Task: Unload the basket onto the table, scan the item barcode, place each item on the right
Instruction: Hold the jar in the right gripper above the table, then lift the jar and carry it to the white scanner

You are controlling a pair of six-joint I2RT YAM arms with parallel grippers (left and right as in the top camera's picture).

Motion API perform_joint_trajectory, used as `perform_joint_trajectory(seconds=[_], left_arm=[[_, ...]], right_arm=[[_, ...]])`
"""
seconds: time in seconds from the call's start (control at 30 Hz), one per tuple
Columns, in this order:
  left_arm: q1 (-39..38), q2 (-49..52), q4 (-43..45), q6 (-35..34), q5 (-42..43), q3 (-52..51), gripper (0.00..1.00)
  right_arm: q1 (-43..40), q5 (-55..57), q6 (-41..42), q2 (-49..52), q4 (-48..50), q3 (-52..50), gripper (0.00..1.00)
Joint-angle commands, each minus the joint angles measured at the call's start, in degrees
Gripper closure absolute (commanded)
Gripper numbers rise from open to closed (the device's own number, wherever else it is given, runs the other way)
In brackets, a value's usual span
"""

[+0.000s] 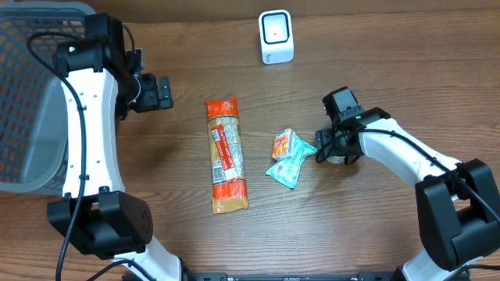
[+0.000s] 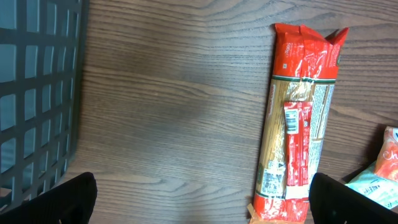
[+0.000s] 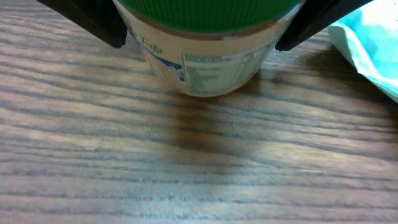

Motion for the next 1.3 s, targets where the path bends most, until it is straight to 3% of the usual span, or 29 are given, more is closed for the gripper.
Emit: perform_joint_trajectory(seconds=[0.0,0.23,0.3,0.5,0.57,0.83,1.03,1.17,1.27], left_arm=[[-0.1,-1.4,-0.1,0.8,0.4,1.1,0.0],[-0.2,-1.4,-0.1,0.9,0.4,1.1,0.01],[-0.2,-1.4,-0.1,0.8,0.4,1.1,0.0],[-0.2,-1.4,-0.1,0.8,0.4,1.1,0.0],[-0.2,-1.4,-0.1,0.9,0.4,1.1,0.0],[-0.2,-1.4,-0.1,0.8,0.4,1.1,0.0],[-0.2,-1.4,-0.1,0.8,0.4,1.1,0.0],[-0.2,-1.4,-0.1,0.8,0.4,1.1,0.0],[-0.2,-1.4,-0.1,0.8,0.4,1.1,0.0]], right_arm=[[0.1,0.4,-0.3,-0.4,0.2,-0.5,0.21],[0.1,0.4,-0.3,-0.4,-0.1,-0.5,0.27],[0.1,0.4,-0.3,-0.4,0.0,-0.5,0.39],[0.1,0.4,-0.3,-0.5,-1.7,2.2,0.58],[0.1,0.4,-0.3,-0.5,-4.0,4.5,0.7],[0.1,0.4,-0.3,-0.5,-13.4,16.0,0.94],[0.1,-0.6,-0.3,-0.5,-17.9,23.8,0.96],[0.2,-9.2,-0.2,-0.5,-19.5,30.3,0.96],[0.7,-9.7,-0.2,-0.5,-21.0,36.2,0.97]])
